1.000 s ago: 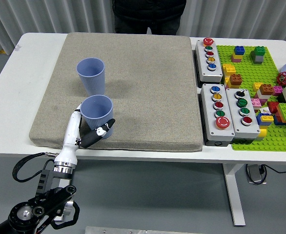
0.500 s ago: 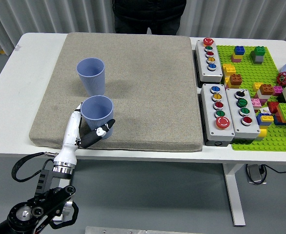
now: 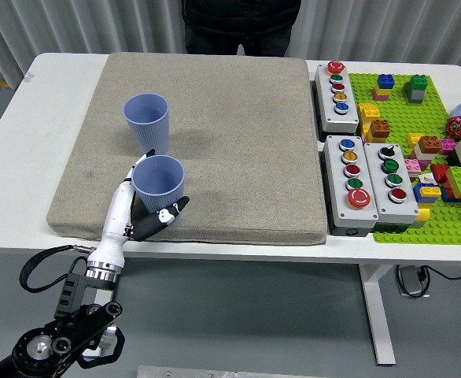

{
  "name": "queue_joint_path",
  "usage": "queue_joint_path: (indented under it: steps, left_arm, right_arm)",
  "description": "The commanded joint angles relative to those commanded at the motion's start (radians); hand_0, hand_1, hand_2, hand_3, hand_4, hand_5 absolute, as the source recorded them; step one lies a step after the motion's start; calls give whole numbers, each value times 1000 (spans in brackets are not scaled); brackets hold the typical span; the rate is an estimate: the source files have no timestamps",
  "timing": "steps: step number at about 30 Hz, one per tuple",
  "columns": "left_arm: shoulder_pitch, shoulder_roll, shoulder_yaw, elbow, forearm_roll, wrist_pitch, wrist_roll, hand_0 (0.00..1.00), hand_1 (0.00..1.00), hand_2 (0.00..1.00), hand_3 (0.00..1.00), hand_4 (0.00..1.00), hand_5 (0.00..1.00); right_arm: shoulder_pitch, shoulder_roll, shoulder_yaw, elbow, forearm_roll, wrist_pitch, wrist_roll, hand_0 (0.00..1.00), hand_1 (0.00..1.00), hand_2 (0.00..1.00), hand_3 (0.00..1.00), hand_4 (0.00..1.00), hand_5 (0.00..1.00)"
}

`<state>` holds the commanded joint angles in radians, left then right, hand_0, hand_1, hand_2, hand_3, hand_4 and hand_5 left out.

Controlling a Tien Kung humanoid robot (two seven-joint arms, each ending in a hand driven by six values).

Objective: Pick cup pour cup place

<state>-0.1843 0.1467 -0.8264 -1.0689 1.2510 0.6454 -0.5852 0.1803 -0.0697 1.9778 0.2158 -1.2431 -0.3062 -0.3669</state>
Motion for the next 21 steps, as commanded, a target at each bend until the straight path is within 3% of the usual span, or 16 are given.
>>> queue_joint_path:
  steps: [21]
  left_arm:
    - [15,15,-15,-31,28,0,10,893,918,998,998,992,583]
  right_arm:
    - [0,0,2,0,-2,1,0,674,614,566,573,2,181]
